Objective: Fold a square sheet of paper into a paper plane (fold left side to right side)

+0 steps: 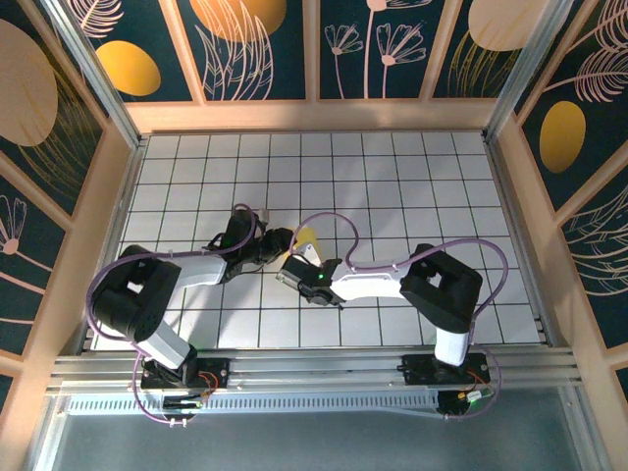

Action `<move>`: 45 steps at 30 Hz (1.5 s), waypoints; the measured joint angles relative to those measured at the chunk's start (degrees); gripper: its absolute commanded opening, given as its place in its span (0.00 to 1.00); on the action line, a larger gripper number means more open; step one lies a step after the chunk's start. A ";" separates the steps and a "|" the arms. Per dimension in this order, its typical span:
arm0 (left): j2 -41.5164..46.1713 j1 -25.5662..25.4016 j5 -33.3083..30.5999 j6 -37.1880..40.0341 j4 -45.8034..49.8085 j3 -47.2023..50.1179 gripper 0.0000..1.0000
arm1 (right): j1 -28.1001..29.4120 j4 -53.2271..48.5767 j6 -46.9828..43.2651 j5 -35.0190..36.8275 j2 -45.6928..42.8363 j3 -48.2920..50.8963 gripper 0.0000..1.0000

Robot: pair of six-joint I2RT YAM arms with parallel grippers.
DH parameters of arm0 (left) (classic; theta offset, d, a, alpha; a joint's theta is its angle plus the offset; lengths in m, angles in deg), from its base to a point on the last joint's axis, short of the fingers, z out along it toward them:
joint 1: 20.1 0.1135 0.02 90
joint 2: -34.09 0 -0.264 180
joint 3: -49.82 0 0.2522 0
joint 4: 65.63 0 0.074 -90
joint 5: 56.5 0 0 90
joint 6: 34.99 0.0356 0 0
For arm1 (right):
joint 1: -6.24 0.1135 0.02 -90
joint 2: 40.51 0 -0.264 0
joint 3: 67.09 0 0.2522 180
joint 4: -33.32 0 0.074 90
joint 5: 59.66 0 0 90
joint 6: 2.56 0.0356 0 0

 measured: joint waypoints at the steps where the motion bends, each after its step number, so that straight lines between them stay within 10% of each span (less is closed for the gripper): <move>1: 1.25 0.31 -0.11 0.39 0.90 0.00 0.49 | 0.02 0.02 0.00 -0.04 0.00 0.00 0.00; 18: 17.94 9.49 -1.27 8.70 14.08 4.22 0.60 | -9.05 3.78 -4.79 -23.82 -2.69 1.81 0.00; 29: 14.21 6.80 3.43 8.07 10.56 10.34 0.55 | -18.05 11.82 -5.68 -45.68 -3.82 6.93 0.00; 45: 1.27 0.74 3.87 5.33 3.91 4.35 0.51 | -18.62 12.96 -6.08 -50.27 -3.56 7.76 0.00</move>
